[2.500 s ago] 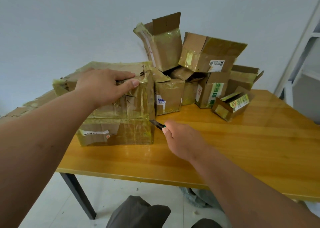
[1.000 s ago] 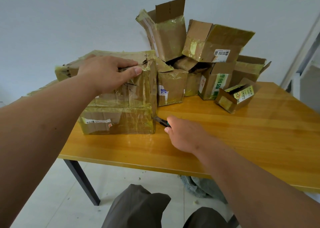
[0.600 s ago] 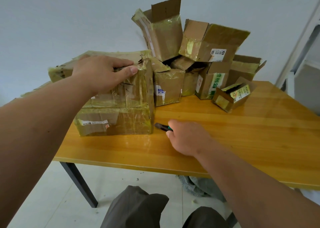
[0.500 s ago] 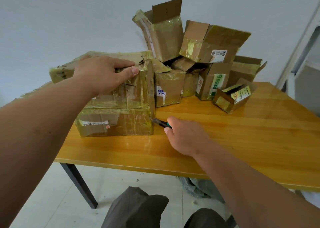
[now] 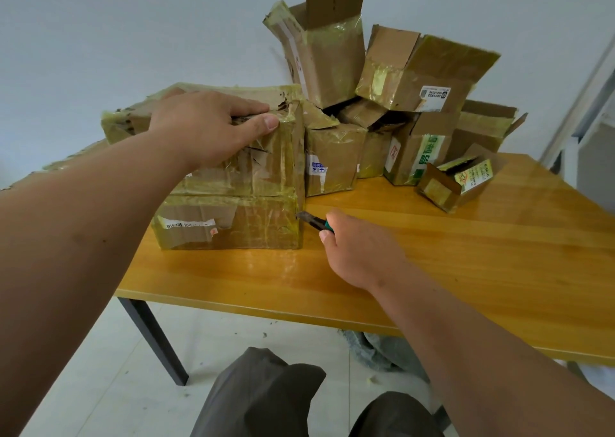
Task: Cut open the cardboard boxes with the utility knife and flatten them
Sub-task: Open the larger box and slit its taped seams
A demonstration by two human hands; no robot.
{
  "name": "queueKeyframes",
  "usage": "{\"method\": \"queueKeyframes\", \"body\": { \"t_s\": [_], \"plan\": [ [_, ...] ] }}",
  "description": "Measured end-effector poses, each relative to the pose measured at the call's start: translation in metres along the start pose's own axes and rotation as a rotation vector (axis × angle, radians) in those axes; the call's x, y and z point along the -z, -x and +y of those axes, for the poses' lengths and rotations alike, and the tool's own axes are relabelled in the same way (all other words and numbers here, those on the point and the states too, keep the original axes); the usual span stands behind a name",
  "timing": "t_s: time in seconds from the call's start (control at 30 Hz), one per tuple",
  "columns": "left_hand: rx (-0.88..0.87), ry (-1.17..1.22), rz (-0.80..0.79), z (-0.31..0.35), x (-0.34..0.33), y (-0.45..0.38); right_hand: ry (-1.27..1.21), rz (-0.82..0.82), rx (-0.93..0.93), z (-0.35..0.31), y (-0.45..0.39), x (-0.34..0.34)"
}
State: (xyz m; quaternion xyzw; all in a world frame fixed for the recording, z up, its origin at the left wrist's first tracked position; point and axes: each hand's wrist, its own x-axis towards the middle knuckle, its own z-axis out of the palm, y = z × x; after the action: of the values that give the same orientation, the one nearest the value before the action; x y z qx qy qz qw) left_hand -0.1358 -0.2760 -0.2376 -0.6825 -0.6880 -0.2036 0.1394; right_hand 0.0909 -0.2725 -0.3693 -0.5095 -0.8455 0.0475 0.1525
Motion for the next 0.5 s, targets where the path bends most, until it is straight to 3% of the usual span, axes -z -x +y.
{"method": "queueKeyframes", "body": {
  "t_s": [0.5],
  "plan": [
    [-0.008,-0.029,-0.019,-0.001,0.0009,-0.0004,0.063,0.011,0.005,0.0027,0.0015,-0.0014]
  ]
}}
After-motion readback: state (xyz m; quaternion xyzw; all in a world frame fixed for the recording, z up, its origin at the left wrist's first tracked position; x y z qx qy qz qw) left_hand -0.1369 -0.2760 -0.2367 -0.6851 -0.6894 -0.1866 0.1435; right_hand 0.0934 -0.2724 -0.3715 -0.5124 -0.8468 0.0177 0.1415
